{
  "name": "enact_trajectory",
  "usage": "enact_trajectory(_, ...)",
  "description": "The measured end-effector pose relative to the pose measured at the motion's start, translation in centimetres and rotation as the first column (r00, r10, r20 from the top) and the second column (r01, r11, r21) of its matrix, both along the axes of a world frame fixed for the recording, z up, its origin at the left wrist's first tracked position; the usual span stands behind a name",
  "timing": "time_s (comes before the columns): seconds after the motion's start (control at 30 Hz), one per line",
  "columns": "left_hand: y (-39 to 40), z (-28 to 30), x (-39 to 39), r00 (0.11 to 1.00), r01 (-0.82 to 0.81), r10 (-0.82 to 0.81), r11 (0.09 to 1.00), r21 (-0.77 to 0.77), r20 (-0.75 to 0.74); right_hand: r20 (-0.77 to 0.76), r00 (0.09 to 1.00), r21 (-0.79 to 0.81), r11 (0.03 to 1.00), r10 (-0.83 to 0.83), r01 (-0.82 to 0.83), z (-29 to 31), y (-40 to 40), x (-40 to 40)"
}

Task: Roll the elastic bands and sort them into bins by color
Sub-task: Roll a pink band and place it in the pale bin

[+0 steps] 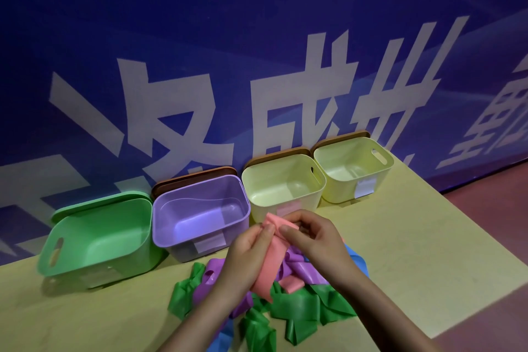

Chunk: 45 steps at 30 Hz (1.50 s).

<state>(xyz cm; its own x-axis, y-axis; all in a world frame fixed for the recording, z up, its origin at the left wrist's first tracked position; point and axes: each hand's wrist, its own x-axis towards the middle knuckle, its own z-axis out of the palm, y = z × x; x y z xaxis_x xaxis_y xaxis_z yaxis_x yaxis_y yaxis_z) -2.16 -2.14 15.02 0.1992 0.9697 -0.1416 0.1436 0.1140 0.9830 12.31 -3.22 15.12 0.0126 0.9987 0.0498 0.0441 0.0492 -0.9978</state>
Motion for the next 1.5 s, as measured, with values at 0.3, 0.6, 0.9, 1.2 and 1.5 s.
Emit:
enact_trajectory(0.3,-0.1,-0.5,0.2,0.997,0.000,0.014,0.986,0.167,-0.079,0.253,0.966,0.103,0.994,-0.054,0.028,-0.1,-0.3,-0.2)
enact_trajectory(0.6,-0.1,0.1,0.8,0.993,-0.087,0.093,0.992,-0.091,0.066,0.297,0.938,0.248,0.963,-0.180,0.107,-0.2,0.4,0.0)
enact_trajectory(0.9,0.1,0.4,0.3,0.999,0.001,-0.004,0.996,-0.093,-0.041,0.494,0.835,0.448,0.894,-0.242,-0.006,-0.6,-0.1,1.0)
enact_trajectory(1.2,-0.8,1.5,0.7,0.995,-0.077,0.082,0.992,-0.103,0.048,0.659,0.674,0.589,0.786,-0.333,-0.188,0.1,0.2,1.2)
enact_trajectory(1.5,-0.7,0.2,0.6,0.994,0.012,-0.004,0.998,-0.070,0.108,0.417,0.909,0.361,0.921,-0.020,-0.145,0.1,-0.6,2.4)
